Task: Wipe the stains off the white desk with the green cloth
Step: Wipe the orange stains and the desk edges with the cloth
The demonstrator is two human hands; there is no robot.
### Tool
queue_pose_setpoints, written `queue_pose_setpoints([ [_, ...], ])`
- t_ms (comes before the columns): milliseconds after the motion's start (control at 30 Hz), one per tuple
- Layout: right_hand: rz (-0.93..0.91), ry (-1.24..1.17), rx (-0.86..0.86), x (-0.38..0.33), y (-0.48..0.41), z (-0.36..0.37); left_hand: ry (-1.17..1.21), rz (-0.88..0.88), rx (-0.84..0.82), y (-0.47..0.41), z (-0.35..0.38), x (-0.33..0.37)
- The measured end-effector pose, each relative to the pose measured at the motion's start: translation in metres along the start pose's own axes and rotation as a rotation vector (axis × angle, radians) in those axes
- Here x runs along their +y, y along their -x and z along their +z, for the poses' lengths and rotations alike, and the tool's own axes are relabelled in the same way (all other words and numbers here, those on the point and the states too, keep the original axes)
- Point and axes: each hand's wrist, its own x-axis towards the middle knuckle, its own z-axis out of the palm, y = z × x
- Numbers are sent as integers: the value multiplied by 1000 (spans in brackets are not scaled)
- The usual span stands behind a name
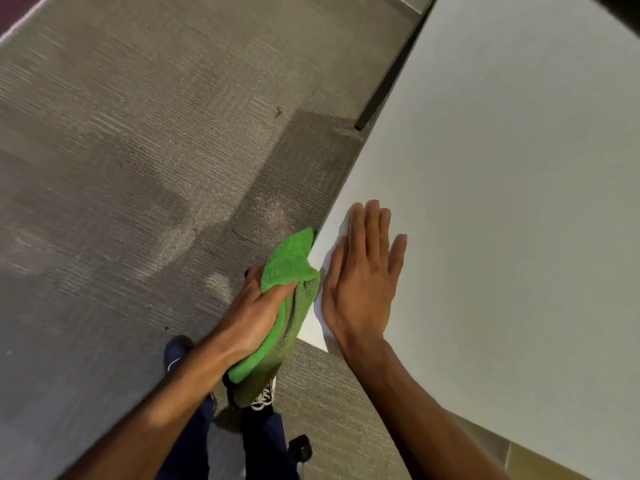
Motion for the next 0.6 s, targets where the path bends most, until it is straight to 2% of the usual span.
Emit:
queue_pose_setpoints([
  [167, 41, -91, 79, -6, 1, 0, -25, 26, 2, -15, 7, 20],
  [300, 106, -450, 96, 2, 0, -12, -137, 109, 72, -49, 19, 52],
  [367, 130, -552, 100, 7, 3, -15, -180, 160, 100, -76, 28, 73],
  [500, 109, -625, 146, 22, 9, -23, -376, 228, 169, -110, 38, 94],
  [600, 158, -618, 194, 35, 20, -30, -549, 326, 269, -94, 38, 82],
])
